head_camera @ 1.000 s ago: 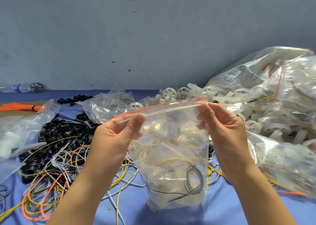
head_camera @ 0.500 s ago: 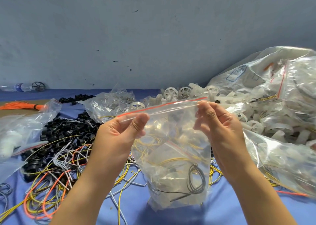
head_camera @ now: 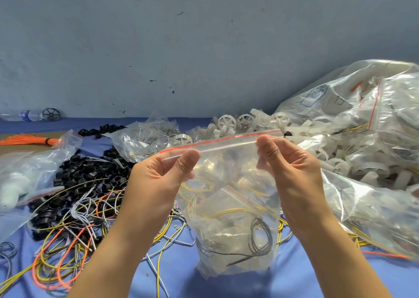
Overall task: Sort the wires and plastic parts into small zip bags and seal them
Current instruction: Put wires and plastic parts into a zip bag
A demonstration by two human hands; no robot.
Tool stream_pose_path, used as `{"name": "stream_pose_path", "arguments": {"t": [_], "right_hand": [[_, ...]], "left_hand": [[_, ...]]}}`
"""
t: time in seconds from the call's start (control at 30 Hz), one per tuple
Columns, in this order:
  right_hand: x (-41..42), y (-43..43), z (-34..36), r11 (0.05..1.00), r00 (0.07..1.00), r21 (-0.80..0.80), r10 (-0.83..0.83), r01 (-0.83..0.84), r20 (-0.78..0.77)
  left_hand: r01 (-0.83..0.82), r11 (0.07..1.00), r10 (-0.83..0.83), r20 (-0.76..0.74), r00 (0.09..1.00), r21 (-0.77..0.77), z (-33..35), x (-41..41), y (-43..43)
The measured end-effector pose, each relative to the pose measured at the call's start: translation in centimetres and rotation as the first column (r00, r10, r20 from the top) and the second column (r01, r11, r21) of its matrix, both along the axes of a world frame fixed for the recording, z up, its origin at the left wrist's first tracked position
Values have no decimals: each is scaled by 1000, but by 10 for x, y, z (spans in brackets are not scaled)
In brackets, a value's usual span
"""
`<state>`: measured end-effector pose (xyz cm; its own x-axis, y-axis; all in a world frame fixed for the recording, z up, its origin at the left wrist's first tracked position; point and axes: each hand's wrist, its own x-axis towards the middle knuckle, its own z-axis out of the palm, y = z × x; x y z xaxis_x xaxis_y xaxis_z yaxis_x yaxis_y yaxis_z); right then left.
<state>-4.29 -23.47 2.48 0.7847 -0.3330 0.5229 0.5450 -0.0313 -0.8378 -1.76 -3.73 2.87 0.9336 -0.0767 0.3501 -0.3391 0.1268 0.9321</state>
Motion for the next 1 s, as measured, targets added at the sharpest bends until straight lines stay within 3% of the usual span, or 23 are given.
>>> {"name": "stream_pose_path", "arguments": {"t": [0.17, 0.6, 0.7, 0.8, 0.9, 1.0], "right_hand": [[0, -1, -1, 989, 983, 27, 149, -147, -109], [-3, 8, 2, 996, 995, 30, 81, -79, -61], [-6, 10, 4, 998, 997, -27, 60, -62, -57], [-9, 13, 7, 994, 998, -92, 54, -57, -42], [-11, 20, 9, 985, 993, -131, 115, -115, -5], [-13, 24, 9, 974, 988, -175, 150, -142, 33]], "left_hand": [[8, 1000, -8, 1, 1000, 21, 0, -2, -1], [-22, 999, 21, 42, 999, 29, 3, -1, 1], [-187, 957, 133, 235, 963, 224, 15, -5, 7], [-362, 798, 82, 507, 858, 483, 32, -16, 8], [-419, 694, -21, 597, 802, 586, 38, -28, -1], [-412, 695, -31, 597, 801, 589, 38, -31, -7]]}}
